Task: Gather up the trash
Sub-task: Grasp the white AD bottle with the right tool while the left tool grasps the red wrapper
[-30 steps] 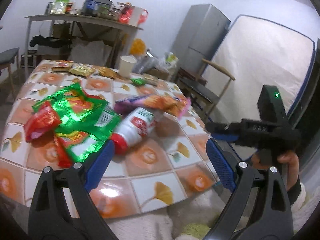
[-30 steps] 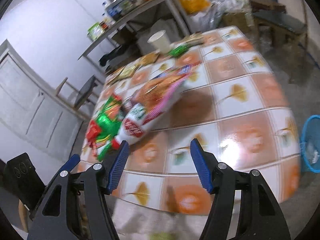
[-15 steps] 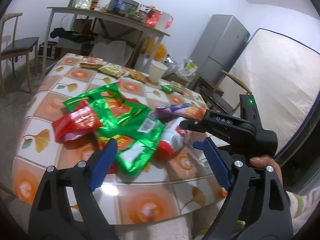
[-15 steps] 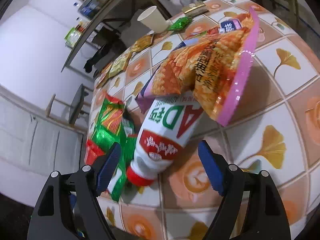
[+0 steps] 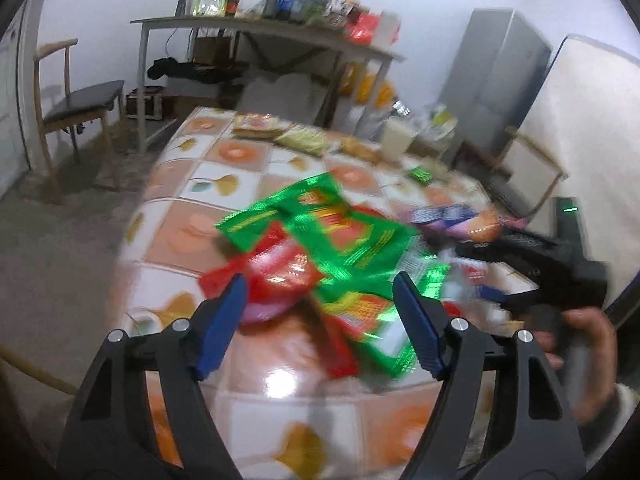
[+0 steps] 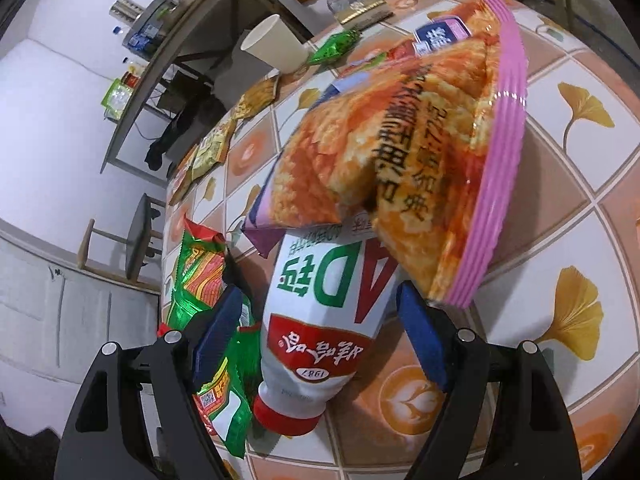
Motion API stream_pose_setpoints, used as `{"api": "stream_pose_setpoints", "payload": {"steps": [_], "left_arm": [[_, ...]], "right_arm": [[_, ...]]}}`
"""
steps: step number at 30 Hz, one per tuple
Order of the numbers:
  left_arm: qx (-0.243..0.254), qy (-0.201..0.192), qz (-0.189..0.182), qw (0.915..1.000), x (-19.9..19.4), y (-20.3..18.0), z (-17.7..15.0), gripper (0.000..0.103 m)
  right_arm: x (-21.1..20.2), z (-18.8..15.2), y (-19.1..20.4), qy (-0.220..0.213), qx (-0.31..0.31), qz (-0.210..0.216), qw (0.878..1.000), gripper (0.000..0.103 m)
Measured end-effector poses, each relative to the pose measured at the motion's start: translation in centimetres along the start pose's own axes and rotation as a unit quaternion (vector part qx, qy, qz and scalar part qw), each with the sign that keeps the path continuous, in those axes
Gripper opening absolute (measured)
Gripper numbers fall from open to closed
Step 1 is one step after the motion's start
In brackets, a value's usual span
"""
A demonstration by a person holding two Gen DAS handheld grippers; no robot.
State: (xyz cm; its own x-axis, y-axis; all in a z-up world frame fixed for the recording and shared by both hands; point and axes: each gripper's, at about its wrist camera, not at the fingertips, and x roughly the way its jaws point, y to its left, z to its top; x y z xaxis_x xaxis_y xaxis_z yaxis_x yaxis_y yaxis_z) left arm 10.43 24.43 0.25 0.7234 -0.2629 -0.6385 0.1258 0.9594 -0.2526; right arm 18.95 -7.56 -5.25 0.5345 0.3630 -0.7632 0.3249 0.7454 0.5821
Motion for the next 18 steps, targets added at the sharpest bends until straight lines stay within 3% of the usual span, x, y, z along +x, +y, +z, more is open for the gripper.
{"api": "stream_pose_setpoints", "payload": {"steps": [11, 18], "left_arm": [[0.063, 0.075, 0.037, 0.9945, 6.4, 1.4, 0.8, 0.071], [0.056, 0.093, 0.043, 0.9932, 7.2, 2.0, 0.2, 0.063]], "right_arm": [[-1.2, 0.4, -1.5, -0.011, 0.004, -0.001, 1.000, 0.077], [-0.9, 0.5, -1.3, 0.001, 0.002, 0.019, 1.000, 0.077]]}}
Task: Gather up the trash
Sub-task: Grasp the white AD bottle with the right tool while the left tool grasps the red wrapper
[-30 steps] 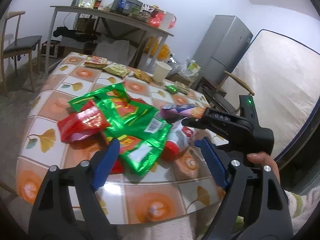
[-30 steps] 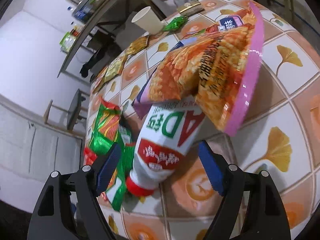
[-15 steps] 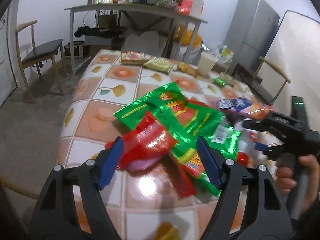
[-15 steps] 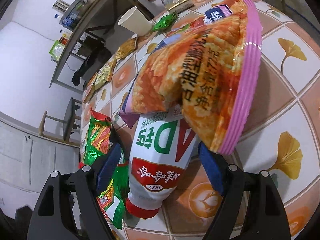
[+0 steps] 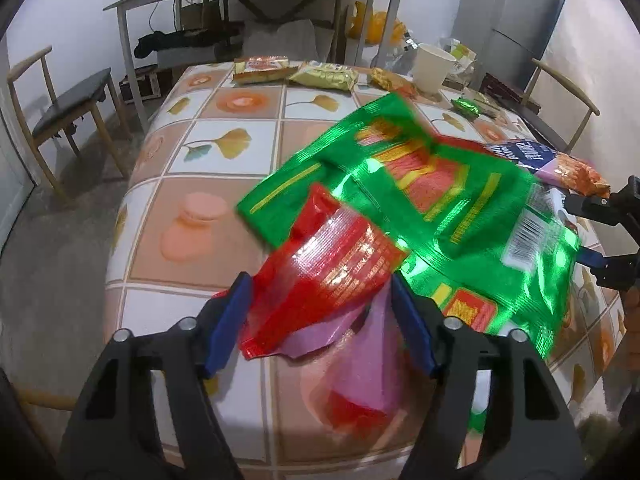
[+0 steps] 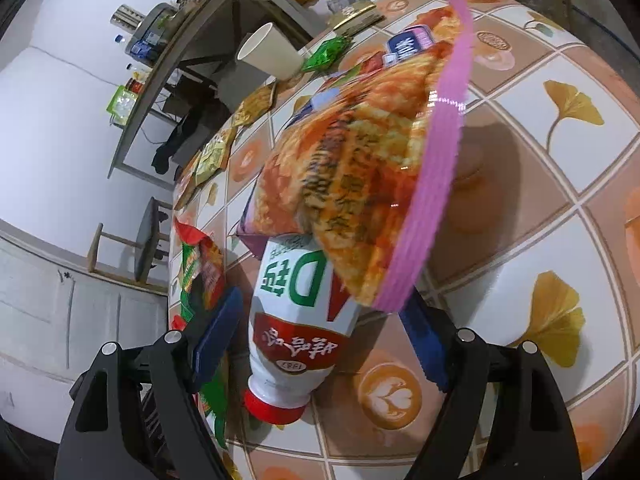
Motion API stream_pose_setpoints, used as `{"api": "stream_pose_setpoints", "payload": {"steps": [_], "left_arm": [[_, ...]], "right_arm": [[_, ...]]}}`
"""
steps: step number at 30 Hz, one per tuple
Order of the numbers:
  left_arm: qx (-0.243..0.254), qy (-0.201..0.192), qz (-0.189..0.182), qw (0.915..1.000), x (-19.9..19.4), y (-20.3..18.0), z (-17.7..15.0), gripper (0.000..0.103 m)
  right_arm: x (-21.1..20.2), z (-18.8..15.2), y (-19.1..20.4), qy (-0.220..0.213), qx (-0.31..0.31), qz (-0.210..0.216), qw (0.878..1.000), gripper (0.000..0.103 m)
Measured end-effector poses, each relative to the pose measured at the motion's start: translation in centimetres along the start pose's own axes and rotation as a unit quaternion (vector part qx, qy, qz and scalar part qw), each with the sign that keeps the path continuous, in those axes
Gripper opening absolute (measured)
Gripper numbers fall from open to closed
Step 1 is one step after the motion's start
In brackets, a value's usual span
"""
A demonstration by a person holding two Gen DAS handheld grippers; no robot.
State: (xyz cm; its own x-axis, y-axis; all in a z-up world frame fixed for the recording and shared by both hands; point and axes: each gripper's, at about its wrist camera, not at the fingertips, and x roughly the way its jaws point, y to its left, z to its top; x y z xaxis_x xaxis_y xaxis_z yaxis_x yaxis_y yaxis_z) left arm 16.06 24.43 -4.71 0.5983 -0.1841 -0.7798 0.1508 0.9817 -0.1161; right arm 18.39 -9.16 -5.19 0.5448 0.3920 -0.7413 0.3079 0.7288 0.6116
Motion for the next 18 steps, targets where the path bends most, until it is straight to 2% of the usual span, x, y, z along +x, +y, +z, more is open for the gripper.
{"api": "stream_pose_setpoints", "payload": {"steps": [4, 14, 18], "left_arm": [[-0.001, 0.001, 0.002, 1.0000, -0.1, 0.1, -0.2, 0.056], [-0.016, -0.006, -0.003, 0.9998, -1.1, 0.4, -0.1, 0.031], [-0.022, -0.011, -0.010, 0.9997, -1.7, 0.4, 0.0, 0.024]], "right_arm": [[0.7, 0.1, 0.6, 0.007, -0.001, 0.003, 1.000, 0.077], [2.3, 0.5, 1.1, 0.020, 0.002, -0.003, 1.000, 0.077], [2.6, 0.6, 0.9, 0.021, 0.003, -0.004, 1.000, 0.067]]}}
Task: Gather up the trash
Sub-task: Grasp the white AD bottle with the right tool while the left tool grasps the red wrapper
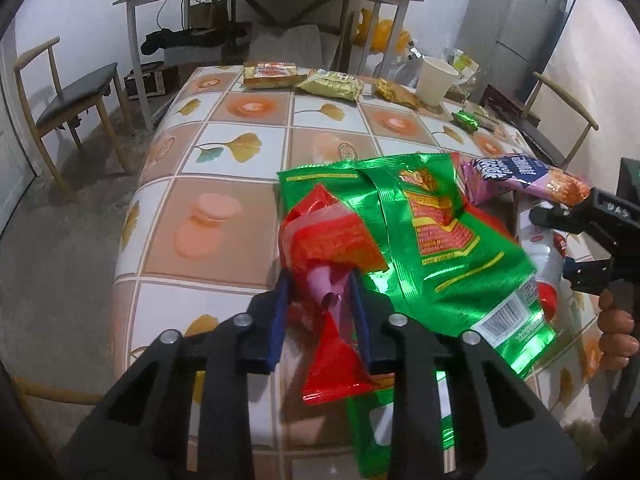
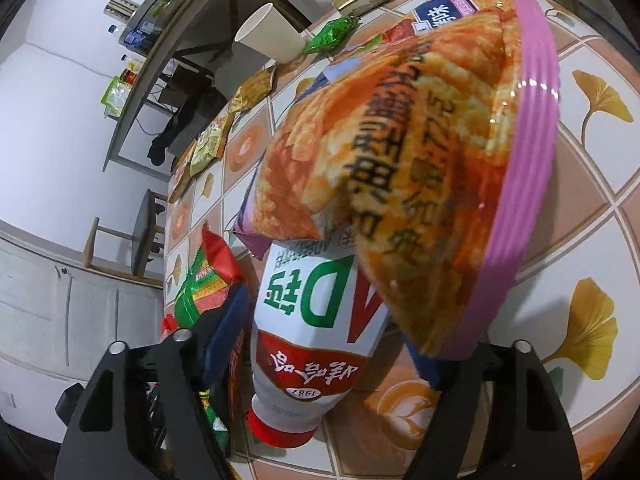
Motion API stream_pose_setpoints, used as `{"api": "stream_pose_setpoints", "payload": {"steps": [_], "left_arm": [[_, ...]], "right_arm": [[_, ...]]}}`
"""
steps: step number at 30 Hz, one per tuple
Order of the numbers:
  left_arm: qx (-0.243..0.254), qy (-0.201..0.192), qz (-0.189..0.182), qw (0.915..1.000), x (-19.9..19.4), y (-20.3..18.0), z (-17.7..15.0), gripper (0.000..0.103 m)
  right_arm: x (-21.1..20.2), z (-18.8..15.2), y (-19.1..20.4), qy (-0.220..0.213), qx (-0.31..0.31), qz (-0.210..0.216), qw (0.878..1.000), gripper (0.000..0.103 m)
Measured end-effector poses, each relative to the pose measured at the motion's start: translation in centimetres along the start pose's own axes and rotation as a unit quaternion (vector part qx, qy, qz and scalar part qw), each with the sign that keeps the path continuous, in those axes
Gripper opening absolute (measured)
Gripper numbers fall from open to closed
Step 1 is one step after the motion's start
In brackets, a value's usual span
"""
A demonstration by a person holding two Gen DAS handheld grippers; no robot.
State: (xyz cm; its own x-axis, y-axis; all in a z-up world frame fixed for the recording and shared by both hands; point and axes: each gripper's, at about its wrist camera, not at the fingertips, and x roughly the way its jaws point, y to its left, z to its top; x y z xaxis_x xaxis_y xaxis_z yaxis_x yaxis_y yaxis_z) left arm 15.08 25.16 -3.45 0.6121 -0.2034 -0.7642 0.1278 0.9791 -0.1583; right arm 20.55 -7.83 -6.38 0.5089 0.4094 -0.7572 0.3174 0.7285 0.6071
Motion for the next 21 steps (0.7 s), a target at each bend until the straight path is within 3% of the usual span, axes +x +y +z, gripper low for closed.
{"api": "stream_pose_setpoints", "payload": {"steps": [21], "left_arm": [[-0.017, -0.046, -0.019, 0.9986, -4.2, -0.6, 1.3, 0.021]], "right_arm": [[-2.4, 0.1, -1.6, 0.006, -0.002, 0.032, 0.999, 0.063]]}}
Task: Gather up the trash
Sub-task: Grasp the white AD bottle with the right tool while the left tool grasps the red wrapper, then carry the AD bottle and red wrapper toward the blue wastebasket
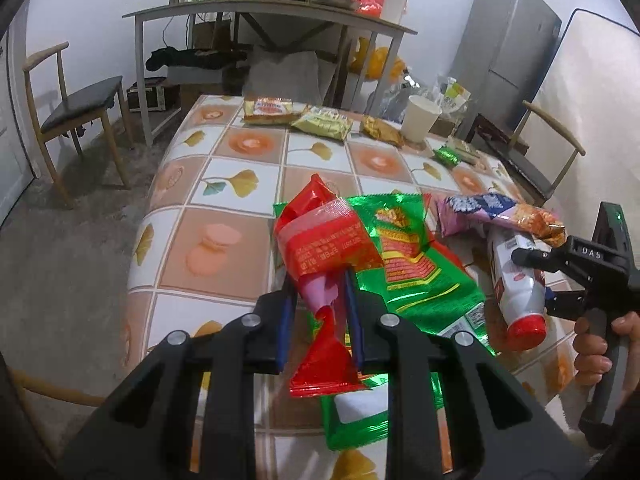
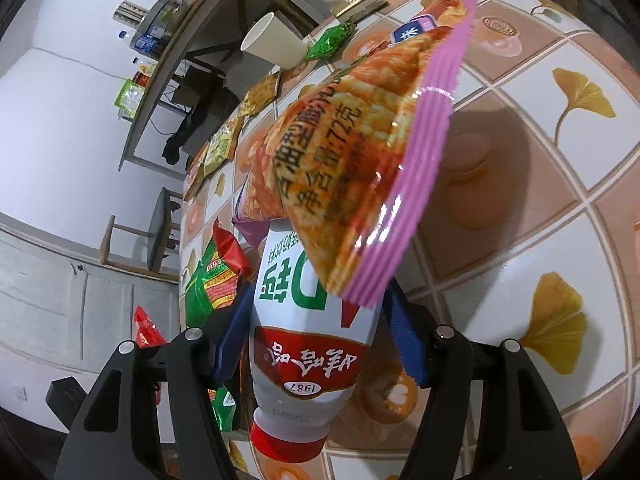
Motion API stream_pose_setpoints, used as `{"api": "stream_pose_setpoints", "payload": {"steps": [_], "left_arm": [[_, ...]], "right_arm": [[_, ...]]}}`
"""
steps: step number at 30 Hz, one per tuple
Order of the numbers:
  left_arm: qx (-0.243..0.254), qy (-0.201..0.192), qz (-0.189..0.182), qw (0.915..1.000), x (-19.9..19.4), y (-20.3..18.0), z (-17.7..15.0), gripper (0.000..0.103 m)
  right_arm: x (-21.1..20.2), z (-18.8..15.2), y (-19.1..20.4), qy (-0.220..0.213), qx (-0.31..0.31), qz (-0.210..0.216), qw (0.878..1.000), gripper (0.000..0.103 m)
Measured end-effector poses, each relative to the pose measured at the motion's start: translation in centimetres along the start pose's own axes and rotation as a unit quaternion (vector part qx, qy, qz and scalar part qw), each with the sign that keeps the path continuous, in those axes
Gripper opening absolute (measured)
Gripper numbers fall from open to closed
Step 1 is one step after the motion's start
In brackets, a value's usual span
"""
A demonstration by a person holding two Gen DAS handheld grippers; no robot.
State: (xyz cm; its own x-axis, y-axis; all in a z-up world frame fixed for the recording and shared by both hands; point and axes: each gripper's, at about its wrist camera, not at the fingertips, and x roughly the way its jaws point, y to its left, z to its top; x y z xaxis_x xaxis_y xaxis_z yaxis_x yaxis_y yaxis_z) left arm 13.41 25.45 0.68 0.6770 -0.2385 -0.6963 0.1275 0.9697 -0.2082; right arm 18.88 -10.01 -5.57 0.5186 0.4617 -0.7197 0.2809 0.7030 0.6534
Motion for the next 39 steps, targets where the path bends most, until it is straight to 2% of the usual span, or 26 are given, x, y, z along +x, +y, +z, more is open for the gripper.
{"api": "stream_pose_setpoints", "payload": {"steps": [7, 14, 20, 26, 39], "left_arm": [[0.004, -0.011, -0.016, 0.9998, -1.0, -1.3, 0.4, 0.021], [0.015, -0.013, -0.038, 0.9991, -1.5, -3.2, 0.3, 0.021], [0.022, -0.011, -0.052, 0.9983, -1.4, -4.6, 0.2, 0.021], [0.032, -0.007, -0.065, 0.9973, -1.2, -6.0, 0.2, 0.021], [0.044, -0.004, -0.081, 0.9957, -0.9, -8.0, -0.1, 0.021]], "right_arm": [[-1.0, -0.3, -0.9, 0.005, 0.006, 0.002, 1.000, 0.062], [-1.5, -1.4, -1.4, 0.054, 0.027, 0.040, 0.997, 0.061], [-2.8, -2.0, -1.3, 0.075, 0.030, 0.066, 0.995, 0.060], [-3.6, -3.2, -1.4, 0.117, 0.044, 0.095, 0.988, 0.060], [-6.6, -4.9, -1.8, 0.127, 0.029, 0.105, 0.986, 0.059]]}}
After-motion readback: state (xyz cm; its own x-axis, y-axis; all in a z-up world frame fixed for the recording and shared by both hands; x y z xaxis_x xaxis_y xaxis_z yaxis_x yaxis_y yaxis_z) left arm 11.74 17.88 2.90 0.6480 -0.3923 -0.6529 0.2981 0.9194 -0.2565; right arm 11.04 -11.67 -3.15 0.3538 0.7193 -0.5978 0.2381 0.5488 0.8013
